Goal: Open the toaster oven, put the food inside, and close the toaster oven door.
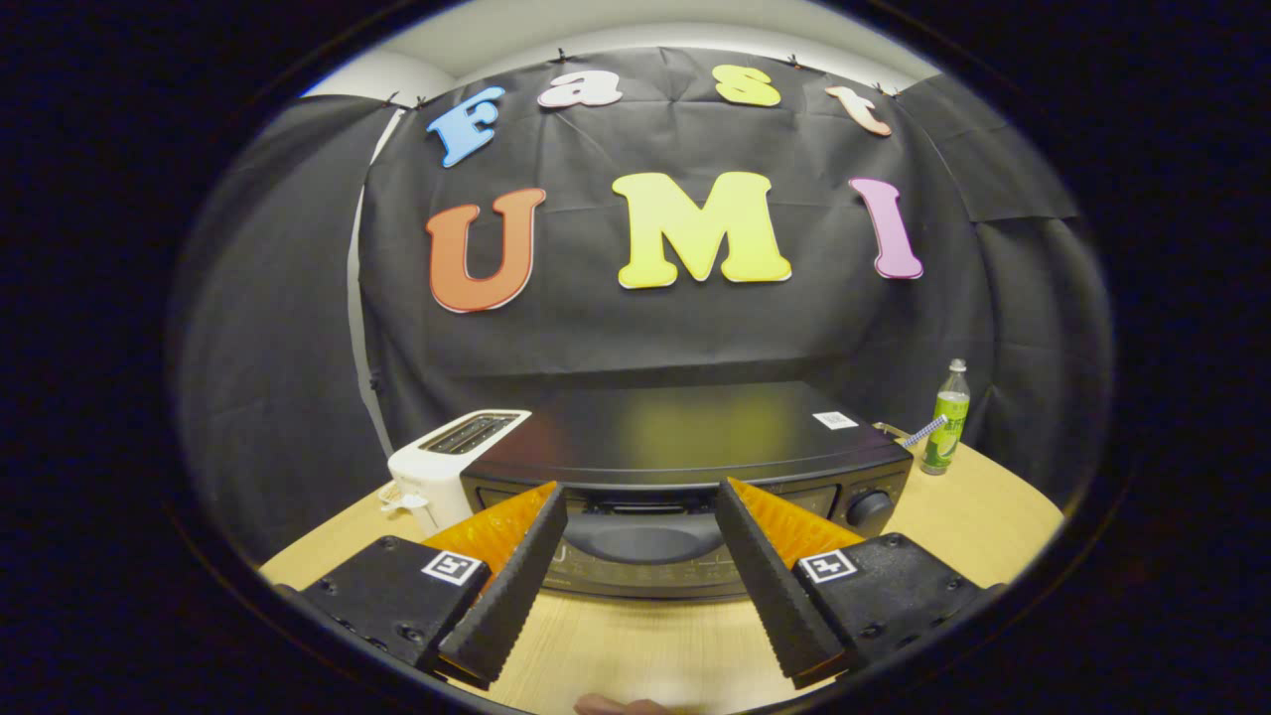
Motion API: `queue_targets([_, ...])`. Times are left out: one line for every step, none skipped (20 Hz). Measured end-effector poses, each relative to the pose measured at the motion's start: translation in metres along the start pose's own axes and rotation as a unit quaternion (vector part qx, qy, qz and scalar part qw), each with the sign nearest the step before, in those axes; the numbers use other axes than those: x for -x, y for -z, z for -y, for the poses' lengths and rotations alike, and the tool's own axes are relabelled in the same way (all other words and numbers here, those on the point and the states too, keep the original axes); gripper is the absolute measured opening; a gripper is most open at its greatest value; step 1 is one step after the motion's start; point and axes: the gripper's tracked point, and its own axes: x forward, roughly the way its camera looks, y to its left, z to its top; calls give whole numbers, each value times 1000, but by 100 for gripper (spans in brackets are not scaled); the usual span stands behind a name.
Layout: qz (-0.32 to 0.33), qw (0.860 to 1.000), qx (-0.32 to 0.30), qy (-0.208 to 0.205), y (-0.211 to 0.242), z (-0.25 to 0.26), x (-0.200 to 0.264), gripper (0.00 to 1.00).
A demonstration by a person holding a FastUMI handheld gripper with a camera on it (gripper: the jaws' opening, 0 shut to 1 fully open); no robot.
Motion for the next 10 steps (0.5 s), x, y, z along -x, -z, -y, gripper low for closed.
queue_targets([-9,1000,-7,-2,4,-1,-8,100])
queue_targets([-32,999,-11,2,14,1,-14,100])
queue_targets([-23,1000,-5,3,10,1,-14,100])
queue_targets([-29,1000,3,7,12,0,-17,100])
queue_targets([-27,999,11,12,13,1,-19,100])
queue_targets([-28,999,21,16,17,2,-21,100])
queue_targets([-21,999,26,20,16,2,-21,100])
queue_targets([-16,999,22,24,15,3,-23,100])
queue_targets([-13,999,20,28,15,2,-24,100])
queue_targets([-13,999,21,31,16,1,-23,100])
